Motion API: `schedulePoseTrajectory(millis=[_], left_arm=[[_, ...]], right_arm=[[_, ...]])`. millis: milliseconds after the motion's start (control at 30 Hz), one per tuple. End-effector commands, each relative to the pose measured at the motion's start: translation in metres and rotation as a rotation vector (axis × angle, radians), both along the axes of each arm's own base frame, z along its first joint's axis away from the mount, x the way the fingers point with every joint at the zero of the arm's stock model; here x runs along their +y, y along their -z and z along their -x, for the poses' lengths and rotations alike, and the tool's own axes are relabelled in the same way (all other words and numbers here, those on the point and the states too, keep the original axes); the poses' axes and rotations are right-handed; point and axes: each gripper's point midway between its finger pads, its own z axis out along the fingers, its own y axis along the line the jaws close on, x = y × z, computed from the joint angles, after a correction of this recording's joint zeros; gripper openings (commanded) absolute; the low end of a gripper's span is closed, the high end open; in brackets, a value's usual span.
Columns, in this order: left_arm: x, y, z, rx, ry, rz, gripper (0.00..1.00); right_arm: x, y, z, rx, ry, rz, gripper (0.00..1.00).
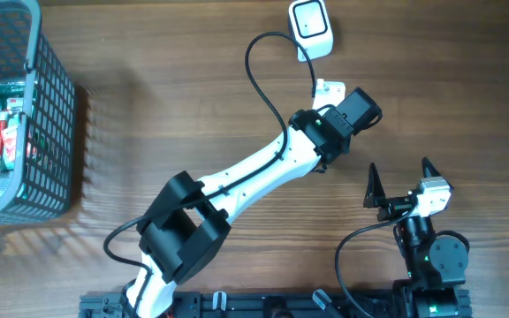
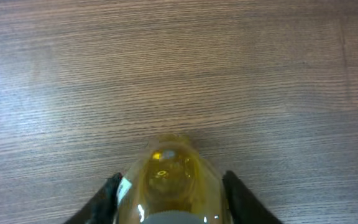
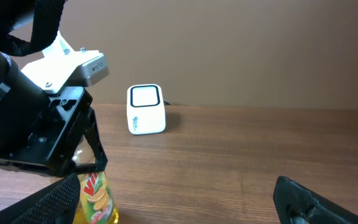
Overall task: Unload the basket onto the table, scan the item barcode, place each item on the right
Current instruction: 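Carry the bottle with the left gripper and set it upright mid-table, then return the left gripper to the basket and grasp the red-white box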
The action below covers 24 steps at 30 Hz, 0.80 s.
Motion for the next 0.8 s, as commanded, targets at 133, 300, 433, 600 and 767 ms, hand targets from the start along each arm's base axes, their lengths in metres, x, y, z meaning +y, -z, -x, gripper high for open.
schedulePoseTrajectory(millis=[133,300,433,600,767], left_arm=[[-0.006,0.0,0.005,0.019,0.068,0.002,0.68],[0.0,-0.093,-0.025,-0.17,0.173,0.057,0.94],[0.038,-0.207,-0.049,-0.383,0.152,0.143,1.0],[0.168,-0.304,-0.075,-0.584,-0.102,0.151,1.0],[0.36,-0.338,-0.07,-0.644,-0.515,0.053,1.0]], right_arm=[[0.0,-0.001,0.0,-0.005,-0.001,0.011,1.0],[0.0,-0.001,0.0,-0.005,-0.001,0.012,1.0],[0.0,-0.001,0.0,-0.005,-0.001,0.012,1.0],[0.0,-0.001,0.0,-0.005,-0.001,0.012,1.0],[0.0,-0.001,0.0,-0.005,-0.001,0.012,1.0]])
